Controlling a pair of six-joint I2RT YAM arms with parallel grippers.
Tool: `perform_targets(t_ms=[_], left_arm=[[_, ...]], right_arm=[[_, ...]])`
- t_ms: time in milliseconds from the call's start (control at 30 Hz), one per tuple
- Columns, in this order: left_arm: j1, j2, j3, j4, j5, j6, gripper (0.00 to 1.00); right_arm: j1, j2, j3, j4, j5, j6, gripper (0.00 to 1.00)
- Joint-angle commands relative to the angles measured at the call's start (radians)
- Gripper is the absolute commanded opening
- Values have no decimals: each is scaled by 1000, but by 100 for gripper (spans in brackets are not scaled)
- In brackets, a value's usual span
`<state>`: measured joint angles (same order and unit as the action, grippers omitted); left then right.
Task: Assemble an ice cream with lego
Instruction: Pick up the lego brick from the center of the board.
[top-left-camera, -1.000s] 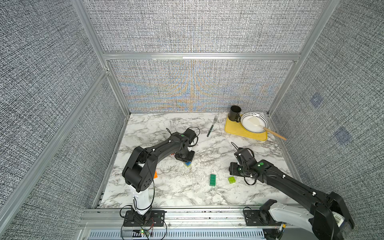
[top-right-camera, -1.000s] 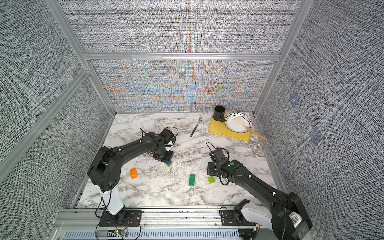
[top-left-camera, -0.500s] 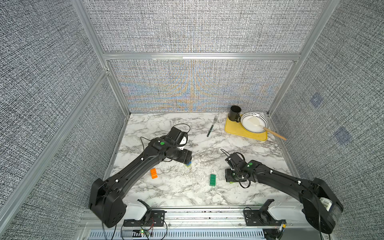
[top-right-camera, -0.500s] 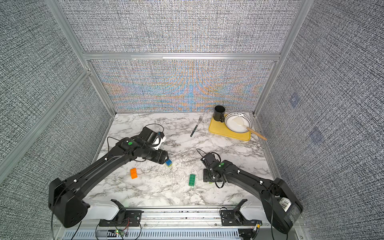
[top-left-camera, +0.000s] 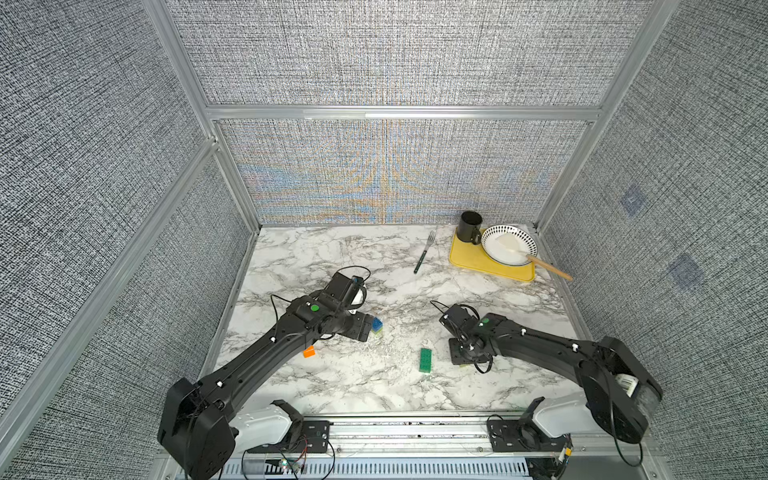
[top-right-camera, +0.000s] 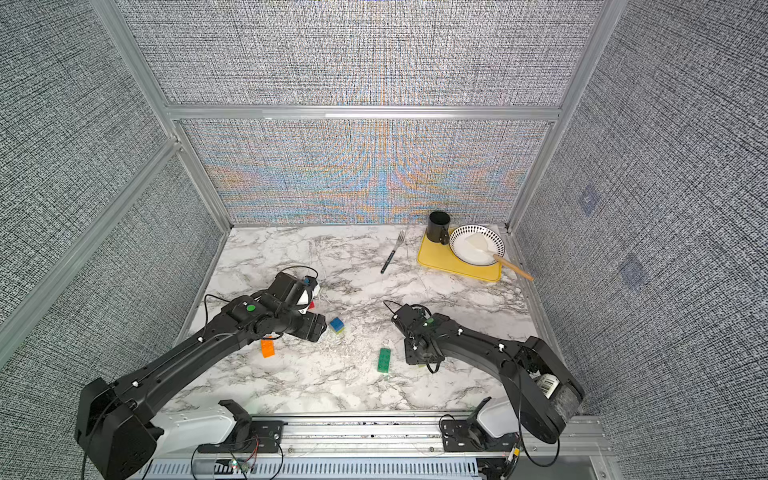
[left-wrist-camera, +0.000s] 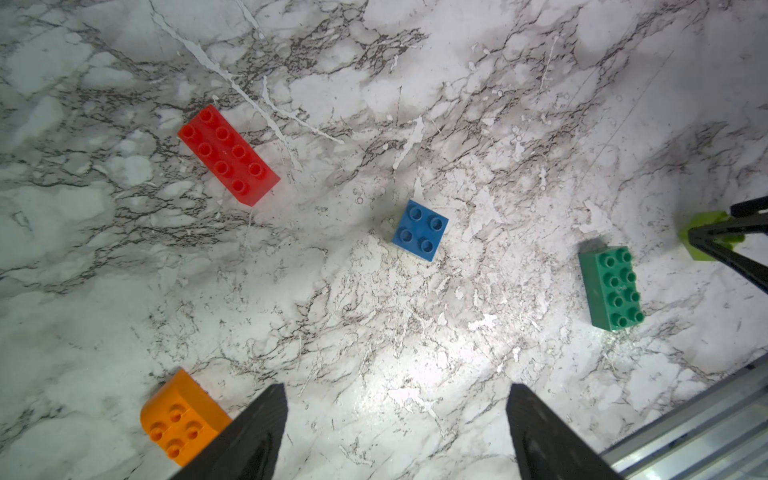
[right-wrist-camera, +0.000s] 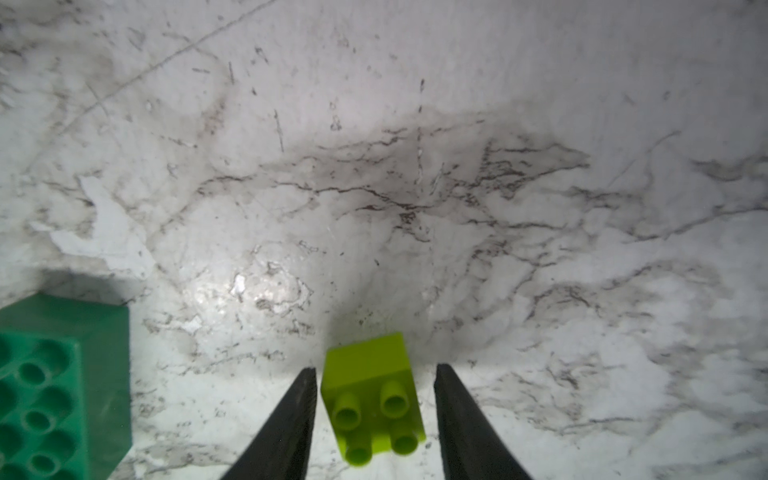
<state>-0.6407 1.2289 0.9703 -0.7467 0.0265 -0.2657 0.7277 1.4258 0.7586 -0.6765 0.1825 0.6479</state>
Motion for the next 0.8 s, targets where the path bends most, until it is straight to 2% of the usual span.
perform_targets(t_ms=[0, 300, 767], left_arm=[[1, -5, 2, 10, -2, 10, 86], [1, -1, -1, 9, 0, 6, 87], [2, 7, -1, 9, -2, 3, 87]], right_arm=[[1, -2, 1, -29, 16, -9, 48], [-2, 26, -1, -21, 3, -25, 46], [-4, 8, -4, -4, -37, -42, 20]])
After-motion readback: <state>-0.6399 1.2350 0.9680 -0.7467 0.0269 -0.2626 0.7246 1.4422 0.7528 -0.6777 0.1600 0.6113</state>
